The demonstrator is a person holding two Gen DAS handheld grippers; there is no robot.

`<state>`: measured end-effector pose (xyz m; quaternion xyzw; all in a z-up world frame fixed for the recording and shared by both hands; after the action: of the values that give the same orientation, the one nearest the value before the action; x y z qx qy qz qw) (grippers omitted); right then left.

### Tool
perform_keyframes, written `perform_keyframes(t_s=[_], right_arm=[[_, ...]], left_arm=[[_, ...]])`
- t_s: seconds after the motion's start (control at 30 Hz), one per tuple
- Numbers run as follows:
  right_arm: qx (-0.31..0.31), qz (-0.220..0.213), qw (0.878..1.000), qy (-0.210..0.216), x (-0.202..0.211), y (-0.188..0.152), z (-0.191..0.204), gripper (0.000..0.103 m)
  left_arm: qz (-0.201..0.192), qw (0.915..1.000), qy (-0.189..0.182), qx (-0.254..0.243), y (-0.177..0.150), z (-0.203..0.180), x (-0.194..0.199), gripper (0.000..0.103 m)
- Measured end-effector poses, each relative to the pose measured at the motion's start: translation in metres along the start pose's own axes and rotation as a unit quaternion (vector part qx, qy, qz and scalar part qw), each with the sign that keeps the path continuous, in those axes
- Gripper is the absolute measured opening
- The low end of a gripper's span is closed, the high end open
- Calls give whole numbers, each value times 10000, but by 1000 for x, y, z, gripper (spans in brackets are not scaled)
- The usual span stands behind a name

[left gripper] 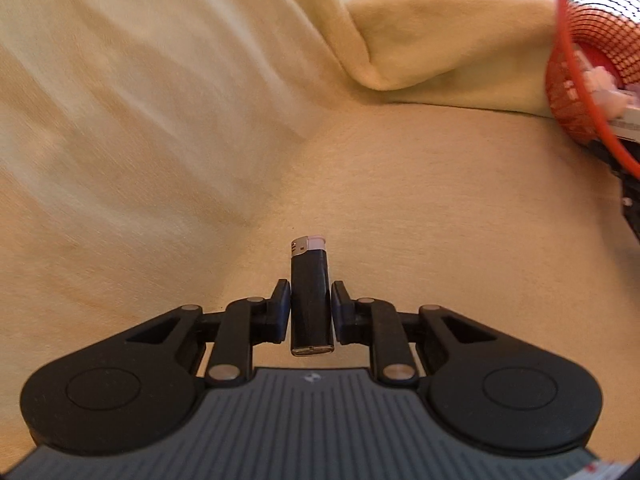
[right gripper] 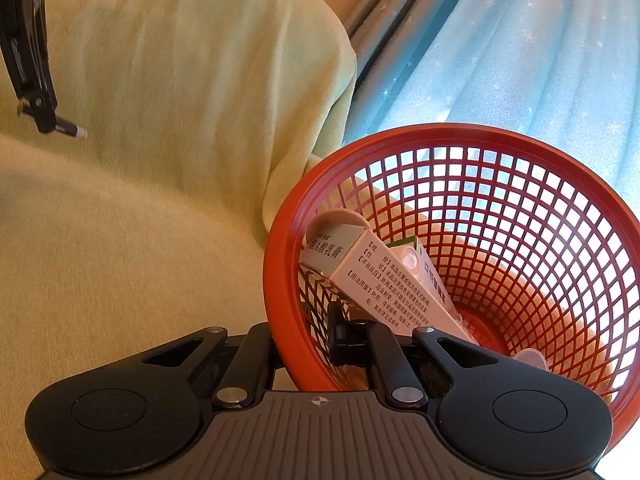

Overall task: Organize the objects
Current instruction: 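Carry the USB stick with the left gripper and release it into the wastebasket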

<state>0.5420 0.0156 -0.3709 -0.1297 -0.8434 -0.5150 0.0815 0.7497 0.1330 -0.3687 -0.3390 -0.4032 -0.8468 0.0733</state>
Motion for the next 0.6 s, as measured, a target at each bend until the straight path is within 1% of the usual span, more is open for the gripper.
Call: perform_keyframes(t_s=[0.17, 0.33, 0.43, 0.6], right_arm=[[1, -1, 10000, 1, 0, 0, 0, 3], [-27, -13, 10000, 9, 0, 0, -1, 3], [-38, -16, 10000, 10, 0, 0, -1, 3], [-81, -32, 10000, 19, 1, 0, -1, 3]], left_arm=[[-343, 9988, -118, -324, 10, -12, 46, 17], [-764, 9941, -353, -678, 30, -38, 86, 17], [-1023, 9891, -558, -898, 47, -61, 105, 17], [-1447, 9775, -899, -1247, 79, -96, 136, 17]])
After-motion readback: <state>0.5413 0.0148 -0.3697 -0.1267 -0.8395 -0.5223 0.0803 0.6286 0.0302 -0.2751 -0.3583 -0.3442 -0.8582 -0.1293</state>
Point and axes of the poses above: each gripper's, at about its wrist camera, not at the fingertips, and x roughly against the way its jaws point, z to its left, y to its top, the point moved 9 cm from there along -x, roughly the way its jaws point, and after that the axes turned 11 degrees about y, right-handed, at the moved point
